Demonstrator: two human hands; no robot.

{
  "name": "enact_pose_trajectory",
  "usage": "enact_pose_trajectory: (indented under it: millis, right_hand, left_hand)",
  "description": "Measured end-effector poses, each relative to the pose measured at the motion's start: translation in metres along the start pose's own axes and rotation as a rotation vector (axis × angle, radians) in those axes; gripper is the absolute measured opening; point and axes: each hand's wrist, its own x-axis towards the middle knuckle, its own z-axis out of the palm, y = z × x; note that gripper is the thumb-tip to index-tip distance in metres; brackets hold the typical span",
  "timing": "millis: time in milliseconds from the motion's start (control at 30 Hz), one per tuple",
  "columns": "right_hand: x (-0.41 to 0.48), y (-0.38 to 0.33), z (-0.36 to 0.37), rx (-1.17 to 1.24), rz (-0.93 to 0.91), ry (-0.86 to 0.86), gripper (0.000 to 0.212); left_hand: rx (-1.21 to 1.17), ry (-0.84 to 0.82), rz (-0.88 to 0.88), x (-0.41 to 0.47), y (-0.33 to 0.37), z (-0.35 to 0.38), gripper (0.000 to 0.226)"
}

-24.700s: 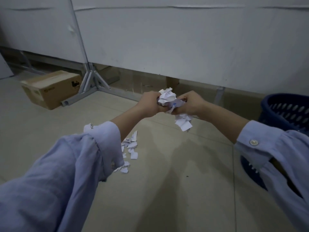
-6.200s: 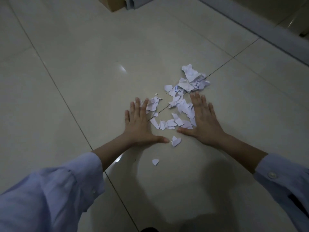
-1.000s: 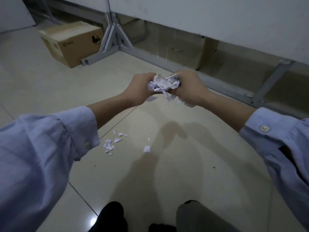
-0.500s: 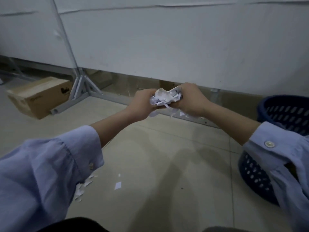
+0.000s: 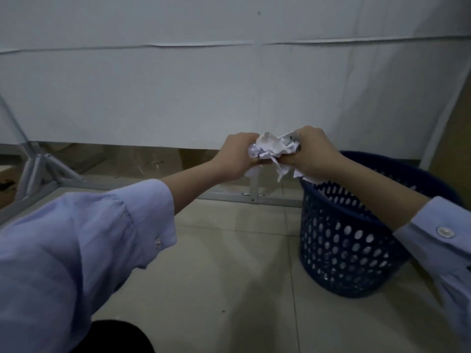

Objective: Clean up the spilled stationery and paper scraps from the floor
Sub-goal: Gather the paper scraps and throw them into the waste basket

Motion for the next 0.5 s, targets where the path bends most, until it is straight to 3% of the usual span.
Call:
enact_pose_trajectory:
  millis: [233,333,400,500]
  right_hand:
    - [-0.037,0.069,-0.045,-0.087,0.199,0.088,0.020]
    - [-0.057,0.098,-0.054,-0.066,0.281,0.144,0.005]
    - [-0.068,0.116,-0.056,-0.013,0.353,0.150,0.009]
    - [-0.081,0.141,-0.054,-0.052,0.429,0.111,0.017]
  left_hand:
    - [-0.037,-0.089,0.120,0.055,0.046,0.074,0.030]
    - [-0.062,-0.131,0.156,0.066,0.068,0.106,0.024]
    - [-0.045,-0.175,0.156,0.068,0.077,0.125,0.017]
    - [-0.051,-0.234,0.147,0.067,0.085,0.153,0.027]
